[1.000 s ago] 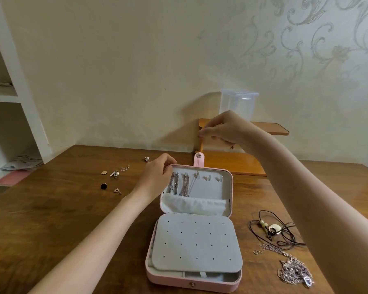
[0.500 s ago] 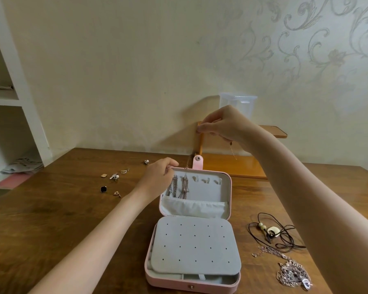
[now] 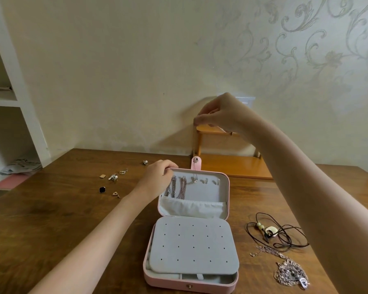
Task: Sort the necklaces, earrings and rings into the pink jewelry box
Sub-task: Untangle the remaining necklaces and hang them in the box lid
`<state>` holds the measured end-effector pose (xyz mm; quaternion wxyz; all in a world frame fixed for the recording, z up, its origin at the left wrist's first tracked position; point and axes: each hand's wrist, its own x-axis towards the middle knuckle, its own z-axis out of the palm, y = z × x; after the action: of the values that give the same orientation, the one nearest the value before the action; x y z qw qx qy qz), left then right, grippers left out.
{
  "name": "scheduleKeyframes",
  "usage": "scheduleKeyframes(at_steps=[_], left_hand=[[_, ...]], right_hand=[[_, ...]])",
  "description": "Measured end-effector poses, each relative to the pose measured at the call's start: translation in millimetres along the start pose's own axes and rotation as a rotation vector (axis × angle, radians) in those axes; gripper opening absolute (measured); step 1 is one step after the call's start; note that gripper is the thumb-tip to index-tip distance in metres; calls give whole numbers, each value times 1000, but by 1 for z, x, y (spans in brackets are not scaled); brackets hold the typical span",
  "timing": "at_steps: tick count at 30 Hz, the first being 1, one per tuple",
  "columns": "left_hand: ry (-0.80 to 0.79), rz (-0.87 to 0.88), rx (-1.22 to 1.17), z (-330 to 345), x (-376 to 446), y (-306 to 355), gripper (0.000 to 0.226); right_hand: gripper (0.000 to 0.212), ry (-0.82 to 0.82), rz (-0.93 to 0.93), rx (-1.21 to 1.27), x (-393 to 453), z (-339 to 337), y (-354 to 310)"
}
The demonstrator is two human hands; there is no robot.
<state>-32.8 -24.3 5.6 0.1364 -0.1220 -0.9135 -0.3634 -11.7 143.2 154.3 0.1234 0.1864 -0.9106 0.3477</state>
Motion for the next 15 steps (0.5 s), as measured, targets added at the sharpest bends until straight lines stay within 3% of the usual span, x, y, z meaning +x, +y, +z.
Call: scheduleKeyframes(at_steps=[9, 13, 15], left_hand=[[-231, -13, 39, -8, 6, 5, 27], [-310, -27, 40, -9, 7, 10, 39], [-336, -22, 43, -10, 9, 14, 28]], right_hand=[[18, -49, 79, -52, -1, 15, 19], [18, -87, 96, -59, -3, 25, 26], [16, -103, 84, -67, -6, 32, 32]])
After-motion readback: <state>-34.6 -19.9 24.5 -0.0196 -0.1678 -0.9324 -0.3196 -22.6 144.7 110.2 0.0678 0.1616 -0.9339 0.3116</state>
